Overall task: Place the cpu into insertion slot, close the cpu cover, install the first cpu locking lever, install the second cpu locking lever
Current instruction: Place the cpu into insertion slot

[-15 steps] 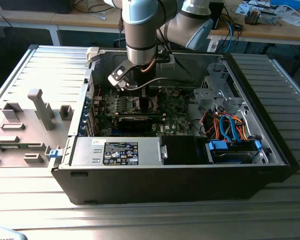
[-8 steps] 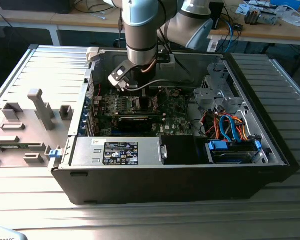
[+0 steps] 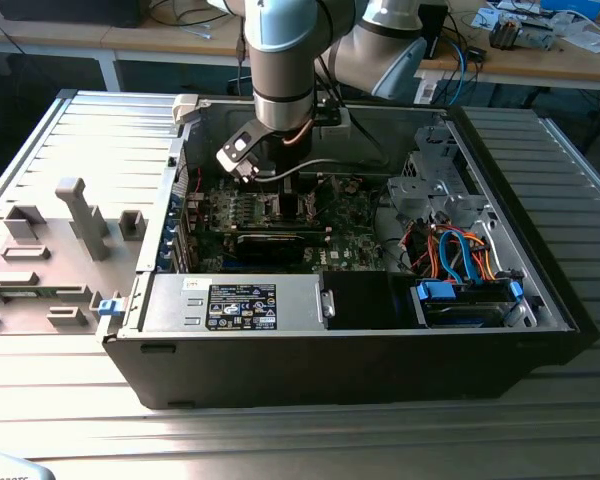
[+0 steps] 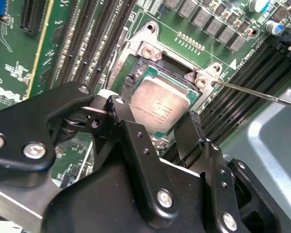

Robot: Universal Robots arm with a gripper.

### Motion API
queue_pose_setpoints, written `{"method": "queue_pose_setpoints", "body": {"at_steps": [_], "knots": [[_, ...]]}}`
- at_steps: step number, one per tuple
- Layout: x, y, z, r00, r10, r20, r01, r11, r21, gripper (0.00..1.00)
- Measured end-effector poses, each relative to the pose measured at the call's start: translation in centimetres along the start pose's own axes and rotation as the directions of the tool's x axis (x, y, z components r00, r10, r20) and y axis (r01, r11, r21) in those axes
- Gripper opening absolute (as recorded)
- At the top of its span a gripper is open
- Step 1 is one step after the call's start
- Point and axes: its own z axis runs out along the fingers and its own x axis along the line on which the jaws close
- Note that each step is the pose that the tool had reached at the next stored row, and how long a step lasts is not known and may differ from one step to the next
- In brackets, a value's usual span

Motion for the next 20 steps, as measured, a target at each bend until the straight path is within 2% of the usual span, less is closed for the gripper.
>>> {"method": "queue_pose_setpoints", "body": {"at_steps": [1, 2, 9, 12, 20], "knots": [[0.00, 0.00, 0.00, 1.0000, -0.001, 0.0062, 0.001, 1.0000, -0.0001, 0.62], [-0.01, 0.00, 0.00, 1.0000, -0.001, 0.0087, 0.001, 1.0000, 0.0000, 0.62], [0.00, 0.00, 0.00, 0.9999, -0.003, 0.0127, 0.003, 1.0000, 0.0001, 0.62], [0.00, 0.00, 0.00, 0.9997, -0.019, 0.0126, 0.019, 0.9998, 0.0008, 0.62], [0.00, 0.00, 0.00, 0.9993, -0.034, 0.0113, 0.034, 0.9994, 0.0015, 0.62]]}}
